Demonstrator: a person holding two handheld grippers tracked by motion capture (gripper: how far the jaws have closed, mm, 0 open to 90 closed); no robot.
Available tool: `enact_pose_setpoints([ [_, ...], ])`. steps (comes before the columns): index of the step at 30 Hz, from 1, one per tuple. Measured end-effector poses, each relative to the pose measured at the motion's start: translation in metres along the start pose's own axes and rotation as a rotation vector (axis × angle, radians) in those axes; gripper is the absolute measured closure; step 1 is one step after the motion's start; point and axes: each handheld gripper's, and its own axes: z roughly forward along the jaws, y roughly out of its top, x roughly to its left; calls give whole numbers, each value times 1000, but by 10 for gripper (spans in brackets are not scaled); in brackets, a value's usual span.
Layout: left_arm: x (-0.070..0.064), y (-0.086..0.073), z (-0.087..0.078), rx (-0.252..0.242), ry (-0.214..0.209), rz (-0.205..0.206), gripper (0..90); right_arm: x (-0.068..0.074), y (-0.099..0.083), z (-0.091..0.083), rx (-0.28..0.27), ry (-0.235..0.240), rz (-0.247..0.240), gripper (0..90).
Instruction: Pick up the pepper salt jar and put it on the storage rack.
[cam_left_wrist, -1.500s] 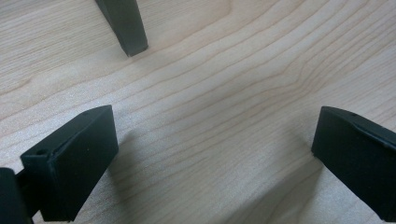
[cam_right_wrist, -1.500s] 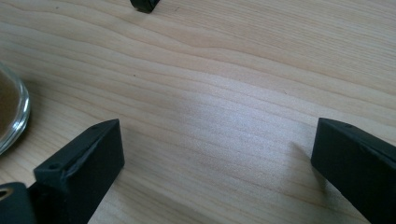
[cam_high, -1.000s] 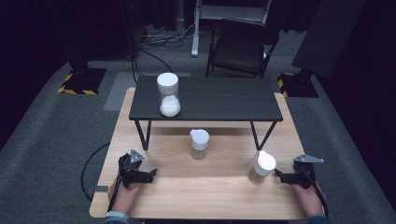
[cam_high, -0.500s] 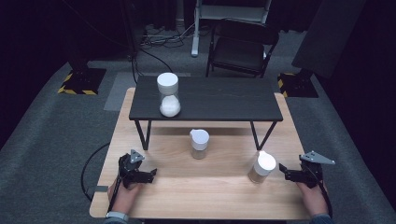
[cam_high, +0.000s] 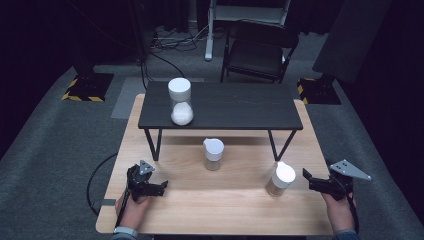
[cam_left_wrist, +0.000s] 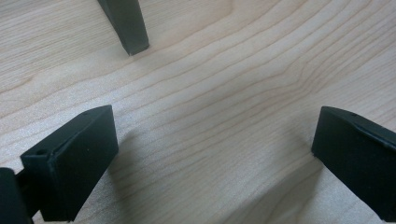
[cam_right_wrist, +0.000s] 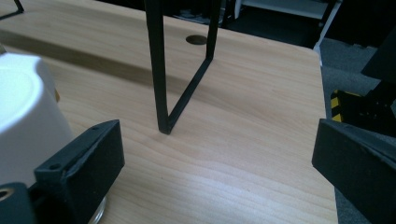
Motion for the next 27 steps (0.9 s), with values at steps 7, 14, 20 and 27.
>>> enact_pose_setpoints([
  [7, 0, 0, 0, 0, 0, 0, 1, 1, 1, -6, -39, 5, 4, 21],
  [14, -1, 0, 0, 0, 2, -2, 1, 3, 2, -8, -54, 14, 5, 21],
  [20, -1, 0, 0, 1, 2, -2, 1, 4, 4, -10, -69, 29, 19, 21],
  [27, -1, 0, 0, 0, 3, -2, 1, 8, 10, -10, -74, 49, 13, 21],
])
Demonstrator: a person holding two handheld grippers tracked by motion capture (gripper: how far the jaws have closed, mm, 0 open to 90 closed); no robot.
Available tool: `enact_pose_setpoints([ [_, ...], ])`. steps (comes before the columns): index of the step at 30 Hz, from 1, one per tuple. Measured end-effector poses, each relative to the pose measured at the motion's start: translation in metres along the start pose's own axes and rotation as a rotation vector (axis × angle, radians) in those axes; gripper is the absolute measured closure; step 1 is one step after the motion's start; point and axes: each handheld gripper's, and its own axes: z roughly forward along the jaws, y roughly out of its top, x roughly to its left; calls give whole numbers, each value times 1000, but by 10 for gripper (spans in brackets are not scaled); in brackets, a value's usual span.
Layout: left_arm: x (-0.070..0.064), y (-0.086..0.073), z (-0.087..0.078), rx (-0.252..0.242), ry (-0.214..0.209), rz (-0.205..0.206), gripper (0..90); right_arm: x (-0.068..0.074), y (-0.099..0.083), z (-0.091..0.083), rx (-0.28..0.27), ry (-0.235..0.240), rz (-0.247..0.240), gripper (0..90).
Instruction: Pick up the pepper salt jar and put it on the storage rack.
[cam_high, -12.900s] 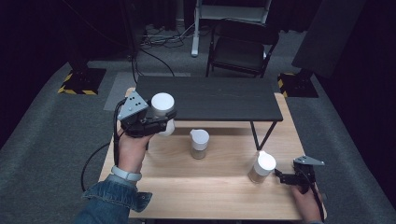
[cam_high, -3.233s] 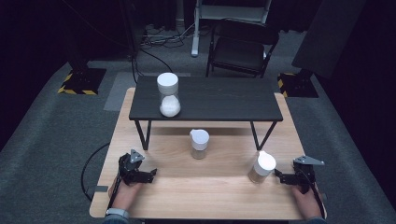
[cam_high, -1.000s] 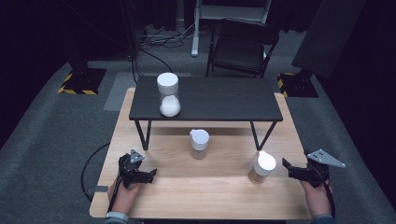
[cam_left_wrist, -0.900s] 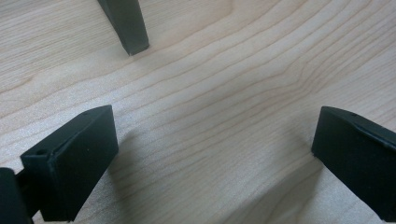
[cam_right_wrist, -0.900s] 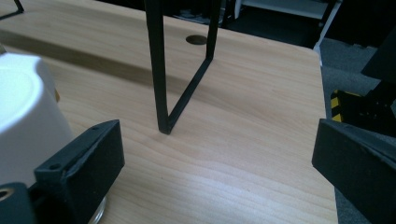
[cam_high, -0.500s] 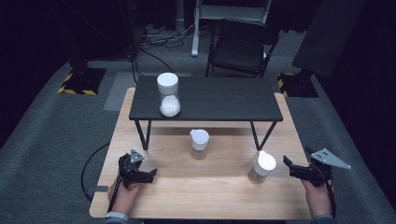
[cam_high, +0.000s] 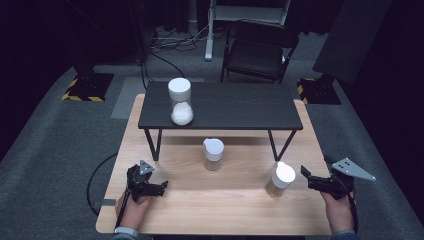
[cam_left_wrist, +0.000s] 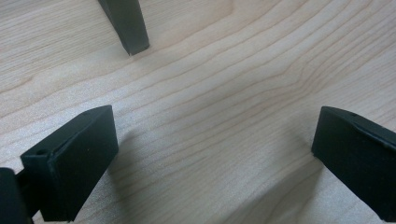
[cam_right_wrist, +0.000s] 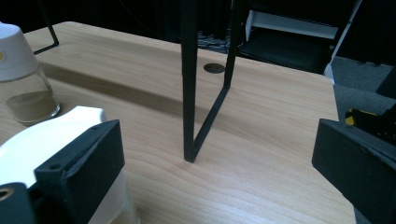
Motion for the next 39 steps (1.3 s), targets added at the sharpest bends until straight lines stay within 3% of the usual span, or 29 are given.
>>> enact_pose_setpoints([
  [39, -2, 0, 0, 0, 10, -11, 1, 33, 32, 40, -34, 137, -26, 15],
])
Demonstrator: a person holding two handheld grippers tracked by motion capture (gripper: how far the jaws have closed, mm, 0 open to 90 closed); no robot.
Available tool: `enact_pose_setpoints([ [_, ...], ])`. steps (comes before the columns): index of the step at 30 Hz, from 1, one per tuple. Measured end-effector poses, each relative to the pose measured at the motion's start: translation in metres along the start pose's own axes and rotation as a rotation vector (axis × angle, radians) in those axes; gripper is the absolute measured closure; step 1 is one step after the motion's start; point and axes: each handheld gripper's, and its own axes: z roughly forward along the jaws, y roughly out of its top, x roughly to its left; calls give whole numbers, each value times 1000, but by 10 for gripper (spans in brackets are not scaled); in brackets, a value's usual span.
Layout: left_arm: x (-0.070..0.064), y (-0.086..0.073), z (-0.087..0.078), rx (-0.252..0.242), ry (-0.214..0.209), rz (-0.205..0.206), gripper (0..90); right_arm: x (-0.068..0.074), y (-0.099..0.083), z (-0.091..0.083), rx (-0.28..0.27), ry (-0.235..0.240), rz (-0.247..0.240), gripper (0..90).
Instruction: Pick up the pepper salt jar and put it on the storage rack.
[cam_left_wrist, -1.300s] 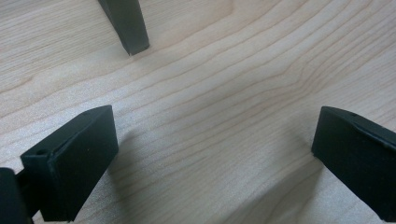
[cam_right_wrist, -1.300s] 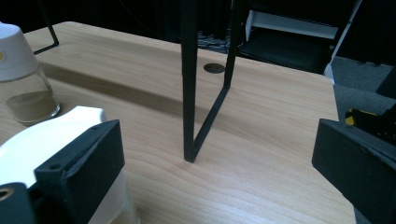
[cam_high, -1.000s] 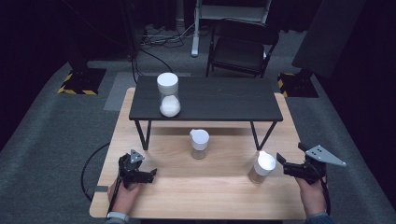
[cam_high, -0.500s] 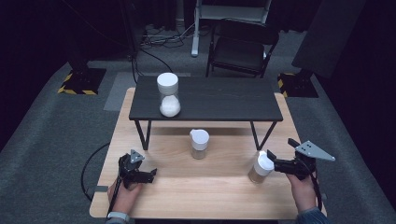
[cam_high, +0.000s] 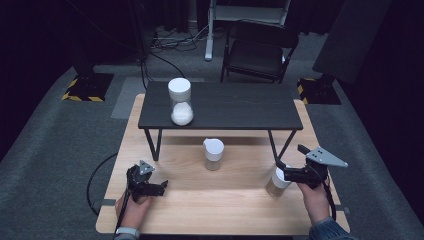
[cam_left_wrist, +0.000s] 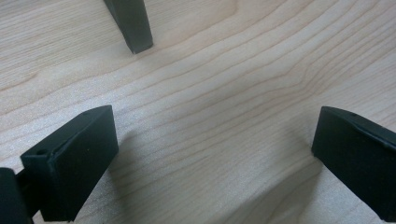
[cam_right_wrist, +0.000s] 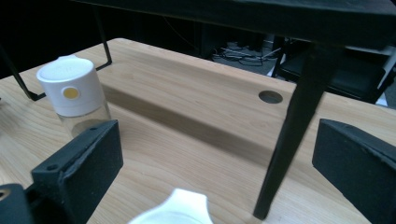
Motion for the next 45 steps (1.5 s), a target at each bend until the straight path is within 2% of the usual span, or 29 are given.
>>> enact_pose_setpoints([
  [6, -1, -1, 0, -2, 3, -5, 1, 6, 5, 8, -7, 27, -18, 14],
  [12, -1, -1, 0, -2, 3, -6, 1, 9, 8, 15, -15, 53, -10, 13],
  [18, -1, -1, 0, -3, 4, -7, 1, 15, 12, 21, -21, 73, -24, 12],
  [31, -2, -1, 0, -1, 7, -10, 1, 27, 20, 27, -18, 94, -47, 12],
  [45, -2, -1, 0, -2, 7, -10, 1, 46, 28, 40, -16, 141, -71, 12],
])
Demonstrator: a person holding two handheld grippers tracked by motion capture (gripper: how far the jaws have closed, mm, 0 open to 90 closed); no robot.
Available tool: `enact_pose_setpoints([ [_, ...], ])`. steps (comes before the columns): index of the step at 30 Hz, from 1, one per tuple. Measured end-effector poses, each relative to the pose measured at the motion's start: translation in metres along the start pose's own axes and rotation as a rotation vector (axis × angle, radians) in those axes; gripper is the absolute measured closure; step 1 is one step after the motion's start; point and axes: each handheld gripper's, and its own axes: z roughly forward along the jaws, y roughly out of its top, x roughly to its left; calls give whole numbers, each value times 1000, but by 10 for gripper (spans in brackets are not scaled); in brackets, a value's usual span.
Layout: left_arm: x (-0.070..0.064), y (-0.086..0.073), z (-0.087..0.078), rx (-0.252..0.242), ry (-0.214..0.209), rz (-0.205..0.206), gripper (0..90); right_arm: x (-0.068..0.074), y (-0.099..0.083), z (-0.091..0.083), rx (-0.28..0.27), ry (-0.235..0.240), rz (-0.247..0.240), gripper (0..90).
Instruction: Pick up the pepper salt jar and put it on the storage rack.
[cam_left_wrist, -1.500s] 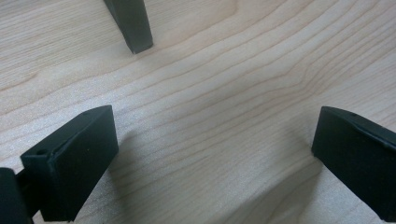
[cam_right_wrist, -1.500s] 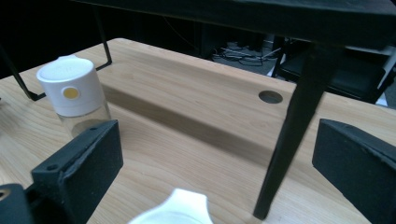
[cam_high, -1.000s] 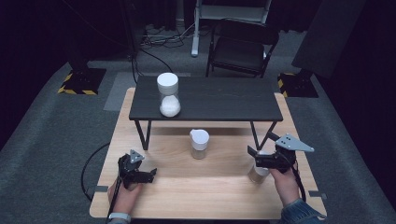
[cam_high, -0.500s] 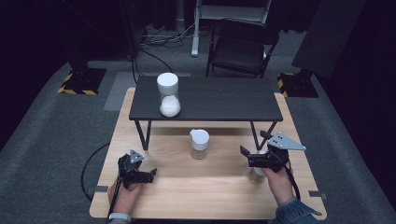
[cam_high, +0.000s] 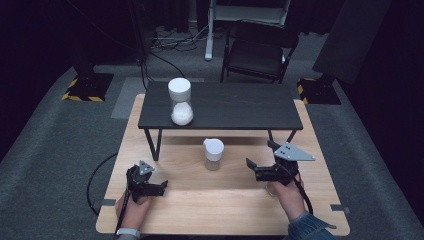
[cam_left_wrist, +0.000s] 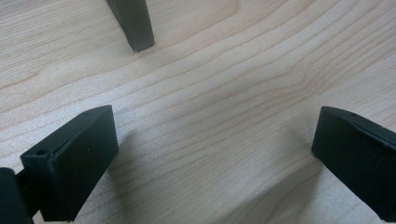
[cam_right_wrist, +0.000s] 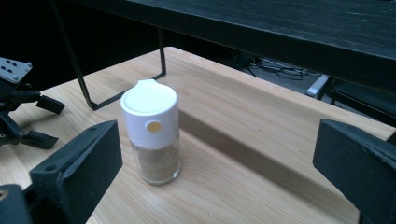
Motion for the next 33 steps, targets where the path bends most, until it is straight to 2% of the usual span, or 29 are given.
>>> enact_pose_setpoints([
  [10, 0, 0, 0, 1, 0, 0, 1, 12, 5, 14, 1, 14, -10, 11],
  [23, 0, 0, 0, 1, 2, -1, 1, 34, 13, 38, 2, 26, -17, 8],
  [33, 0, 0, 0, 0, 1, 1, 1, 44, 13, 57, 13, 11, -10, 7],
])
